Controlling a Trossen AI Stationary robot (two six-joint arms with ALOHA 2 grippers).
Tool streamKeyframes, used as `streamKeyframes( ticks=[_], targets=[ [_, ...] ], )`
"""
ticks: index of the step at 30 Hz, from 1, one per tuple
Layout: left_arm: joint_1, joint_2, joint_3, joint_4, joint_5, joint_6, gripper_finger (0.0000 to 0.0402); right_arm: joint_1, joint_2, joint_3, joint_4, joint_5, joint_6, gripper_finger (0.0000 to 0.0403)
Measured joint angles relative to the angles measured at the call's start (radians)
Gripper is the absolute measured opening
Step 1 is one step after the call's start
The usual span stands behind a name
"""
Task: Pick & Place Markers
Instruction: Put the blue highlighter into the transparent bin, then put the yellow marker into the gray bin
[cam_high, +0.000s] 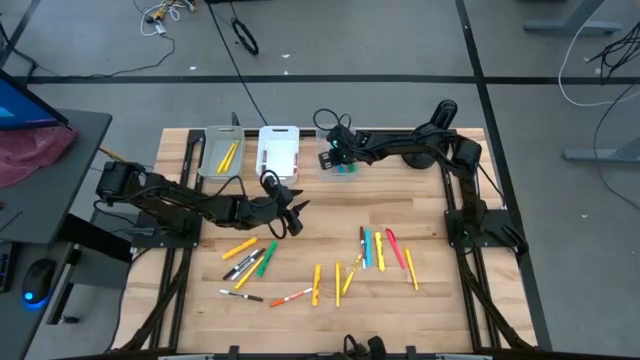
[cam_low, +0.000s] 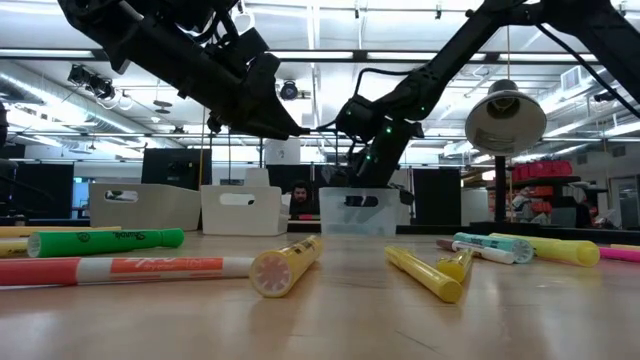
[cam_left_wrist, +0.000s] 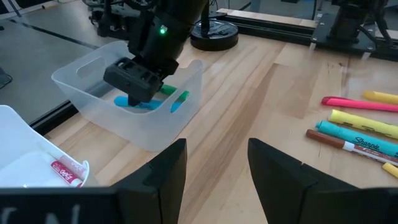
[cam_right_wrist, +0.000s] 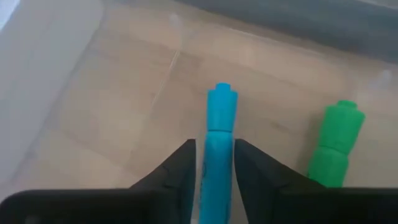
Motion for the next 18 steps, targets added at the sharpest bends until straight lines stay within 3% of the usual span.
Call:
streamKeyframes(
  ticks=[8,14,18],
  targets=[
    [0.000,0.000,0.000,0.002,0.000,0.000,0.0177,0.004,-0.045,0.000,0.003,0.037,-0.111,0.0170],
    [0.000,0.000,0.000,0.017,0.000,0.000,0.0177,0.033,-0.188,0.000,-0.015,0.048,-0.248,0.0189],
    [0.000,0.000,0.000,0.023,0.003,0.000,0.0177,0.109,-0.308,0.000,-0.055,0.048,-0.346,0.0186]
  ],
)
